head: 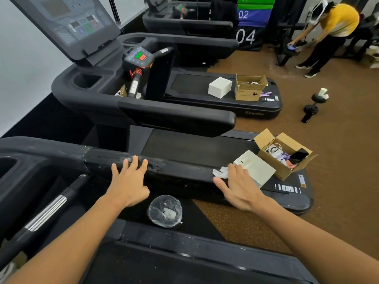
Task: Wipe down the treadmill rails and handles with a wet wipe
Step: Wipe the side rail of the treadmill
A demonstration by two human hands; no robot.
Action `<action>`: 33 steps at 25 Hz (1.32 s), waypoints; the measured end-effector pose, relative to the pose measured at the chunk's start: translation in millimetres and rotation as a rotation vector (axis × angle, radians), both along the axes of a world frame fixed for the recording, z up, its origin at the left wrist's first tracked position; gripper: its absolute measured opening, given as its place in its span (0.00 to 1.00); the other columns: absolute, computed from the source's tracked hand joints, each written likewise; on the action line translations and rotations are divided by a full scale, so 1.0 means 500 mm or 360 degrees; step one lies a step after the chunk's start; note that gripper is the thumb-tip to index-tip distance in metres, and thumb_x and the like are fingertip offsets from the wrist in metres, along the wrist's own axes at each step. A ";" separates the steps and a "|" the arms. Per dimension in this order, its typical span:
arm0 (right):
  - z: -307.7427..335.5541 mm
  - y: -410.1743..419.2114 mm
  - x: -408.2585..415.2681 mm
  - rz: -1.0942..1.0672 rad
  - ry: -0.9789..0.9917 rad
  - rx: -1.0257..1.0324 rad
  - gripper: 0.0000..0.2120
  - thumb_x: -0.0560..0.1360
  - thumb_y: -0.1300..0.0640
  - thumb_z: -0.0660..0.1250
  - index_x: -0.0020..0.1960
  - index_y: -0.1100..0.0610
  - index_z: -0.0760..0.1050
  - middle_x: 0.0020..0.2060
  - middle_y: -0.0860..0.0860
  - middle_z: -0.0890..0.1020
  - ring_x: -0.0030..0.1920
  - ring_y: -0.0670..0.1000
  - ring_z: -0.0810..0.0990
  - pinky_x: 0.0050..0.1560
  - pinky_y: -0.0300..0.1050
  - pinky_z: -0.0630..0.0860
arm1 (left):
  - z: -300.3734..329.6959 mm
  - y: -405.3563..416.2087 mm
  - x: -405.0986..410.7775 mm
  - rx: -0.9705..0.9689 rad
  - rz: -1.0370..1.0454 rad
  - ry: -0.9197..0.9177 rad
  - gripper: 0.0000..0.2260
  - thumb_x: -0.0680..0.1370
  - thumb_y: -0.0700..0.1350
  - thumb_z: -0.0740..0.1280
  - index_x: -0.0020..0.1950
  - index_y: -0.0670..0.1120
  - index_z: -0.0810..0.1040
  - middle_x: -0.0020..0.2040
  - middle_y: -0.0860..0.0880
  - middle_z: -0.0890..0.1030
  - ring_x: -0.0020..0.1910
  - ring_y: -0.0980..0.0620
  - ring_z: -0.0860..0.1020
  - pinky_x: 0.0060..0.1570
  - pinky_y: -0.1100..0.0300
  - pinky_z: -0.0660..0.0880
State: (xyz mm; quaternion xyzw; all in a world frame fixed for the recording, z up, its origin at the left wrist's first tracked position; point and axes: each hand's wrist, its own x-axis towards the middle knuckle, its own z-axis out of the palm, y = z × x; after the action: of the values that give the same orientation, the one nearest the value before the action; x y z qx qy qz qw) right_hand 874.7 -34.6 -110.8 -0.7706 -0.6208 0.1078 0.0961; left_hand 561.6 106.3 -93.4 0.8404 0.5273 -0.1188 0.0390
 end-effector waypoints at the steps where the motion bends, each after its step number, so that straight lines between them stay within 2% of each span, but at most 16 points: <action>1: 0.009 0.019 -0.019 0.0009 -0.0115 0.0018 0.35 0.76 0.27 0.39 0.50 0.55 0.68 0.46 0.53 0.73 0.47 0.55 0.72 0.50 0.50 0.69 | 0.003 0.003 0.000 -0.0007 -0.0002 0.0008 0.41 0.71 0.51 0.62 0.81 0.50 0.47 0.81 0.42 0.48 0.79 0.38 0.48 0.73 0.33 0.45; 3: 0.023 0.065 -0.076 0.0046 -0.0215 0.0020 0.37 0.74 0.25 0.39 0.46 0.56 0.70 0.43 0.55 0.76 0.46 0.58 0.76 0.49 0.54 0.71 | 0.007 0.007 0.000 -0.0024 -0.0006 0.0038 0.41 0.71 0.51 0.63 0.81 0.51 0.48 0.81 0.43 0.49 0.78 0.38 0.49 0.73 0.33 0.46; 6: 0.032 0.132 -0.190 0.0089 -0.0229 0.0027 0.40 0.72 0.24 0.41 0.49 0.58 0.73 0.45 0.57 0.78 0.45 0.60 0.76 0.49 0.57 0.73 | 0.008 0.013 -0.001 -0.0024 0.0007 0.0054 0.40 0.71 0.51 0.63 0.81 0.51 0.49 0.81 0.44 0.50 0.78 0.39 0.50 0.72 0.33 0.47; 9: 0.022 0.147 -0.243 0.0121 -0.0240 0.0051 0.39 0.74 0.26 0.40 0.51 0.59 0.70 0.45 0.57 0.76 0.44 0.59 0.73 0.51 0.57 0.70 | 0.005 0.014 0.002 0.0014 -0.0014 0.0105 0.40 0.71 0.51 0.63 0.81 0.51 0.50 0.81 0.44 0.51 0.78 0.40 0.52 0.73 0.33 0.48; 11: 0.012 0.128 -0.218 0.0150 -0.0212 0.0107 0.37 0.76 0.28 0.42 0.55 0.60 0.69 0.46 0.56 0.75 0.45 0.59 0.72 0.54 0.56 0.69 | 0.007 0.014 0.002 0.0022 -0.0028 0.0120 0.40 0.71 0.52 0.63 0.81 0.50 0.50 0.81 0.43 0.51 0.78 0.39 0.53 0.73 0.34 0.48; 13: 0.002 0.091 -0.180 0.0194 -0.0260 0.0150 0.38 0.78 0.30 0.43 0.64 0.62 0.67 0.50 0.56 0.74 0.49 0.59 0.71 0.59 0.55 0.68 | 0.010 0.013 0.006 0.0028 -0.0065 0.0131 0.39 0.72 0.53 0.63 0.81 0.49 0.50 0.80 0.41 0.52 0.77 0.37 0.53 0.74 0.35 0.50; 15: -0.004 0.048 -0.145 0.0234 -0.0329 0.0158 0.39 0.79 0.32 0.44 0.71 0.64 0.63 0.58 0.57 0.72 0.58 0.60 0.70 0.67 0.57 0.65 | 0.010 0.006 0.009 0.0042 -0.0099 0.0124 0.38 0.74 0.54 0.61 0.81 0.47 0.51 0.80 0.39 0.52 0.77 0.36 0.53 0.75 0.38 0.52; 16: -0.007 0.026 -0.128 0.0242 -0.0347 0.0151 0.40 0.80 0.32 0.44 0.74 0.64 0.60 0.64 0.59 0.70 0.65 0.62 0.68 0.72 0.58 0.61 | 0.007 0.001 0.009 0.0052 -0.0106 0.0094 0.37 0.75 0.55 0.60 0.81 0.46 0.51 0.80 0.38 0.52 0.77 0.36 0.53 0.75 0.40 0.53; 18: -0.017 -0.021 -0.094 0.0256 -0.0359 0.0120 0.41 0.81 0.32 0.42 0.79 0.63 0.50 0.78 0.62 0.58 0.78 0.62 0.53 0.79 0.58 0.49 | 0.003 -0.008 0.004 0.0063 -0.0090 -0.0016 0.33 0.80 0.57 0.56 0.81 0.45 0.51 0.80 0.38 0.52 0.77 0.36 0.51 0.75 0.42 0.55; 19: -0.025 -0.043 -0.075 0.0273 -0.0364 0.0103 0.40 0.81 0.33 0.41 0.80 0.62 0.44 0.80 0.60 0.49 0.80 0.59 0.45 0.79 0.56 0.45 | 0.003 -0.010 0.002 0.0075 -0.0081 -0.0066 0.31 0.82 0.58 0.53 0.81 0.45 0.53 0.80 0.38 0.53 0.77 0.36 0.52 0.75 0.43 0.56; 21: -0.038 -0.082 -0.037 0.0339 -0.0392 0.0100 0.39 0.81 0.33 0.42 0.80 0.59 0.38 0.80 0.57 0.41 0.80 0.55 0.38 0.80 0.56 0.45 | 0.007 -0.009 0.000 0.0123 -0.0104 -0.0082 0.28 0.83 0.58 0.49 0.80 0.44 0.55 0.79 0.38 0.56 0.77 0.36 0.55 0.74 0.43 0.59; 24: -0.049 -0.092 -0.030 0.0478 -0.0491 0.0125 0.38 0.82 0.36 0.46 0.81 0.60 0.40 0.81 0.58 0.41 0.80 0.56 0.40 0.78 0.60 0.51 | 0.011 -0.006 -0.002 0.0161 -0.0146 -0.0024 0.27 0.84 0.57 0.48 0.80 0.45 0.56 0.78 0.39 0.58 0.75 0.36 0.58 0.72 0.43 0.62; 29: -0.079 0.010 -0.159 0.0892 -0.0668 0.0252 0.38 0.82 0.36 0.47 0.80 0.63 0.49 0.80 0.63 0.45 0.80 0.64 0.43 0.77 0.64 0.50 | 0.015 0.014 -0.017 0.0135 -0.0223 -0.0012 0.24 0.84 0.54 0.49 0.79 0.46 0.58 0.78 0.41 0.60 0.74 0.38 0.62 0.72 0.43 0.62; 33: -0.092 0.115 -0.253 0.1222 -0.1046 0.0296 0.38 0.82 0.37 0.46 0.80 0.64 0.44 0.80 0.61 0.40 0.79 0.62 0.36 0.79 0.61 0.43 | 0.028 0.036 -0.031 0.0128 -0.0265 -0.0079 0.20 0.83 0.47 0.53 0.75 0.45 0.63 0.75 0.44 0.66 0.69 0.42 0.70 0.71 0.41 0.61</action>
State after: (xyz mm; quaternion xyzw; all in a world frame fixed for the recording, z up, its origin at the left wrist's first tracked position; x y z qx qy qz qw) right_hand 748.2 23.0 -156.5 -0.4683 -0.8635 -0.1682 -0.0823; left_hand 546.2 124.4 -79.4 0.8849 0.4589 -0.0796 0.0082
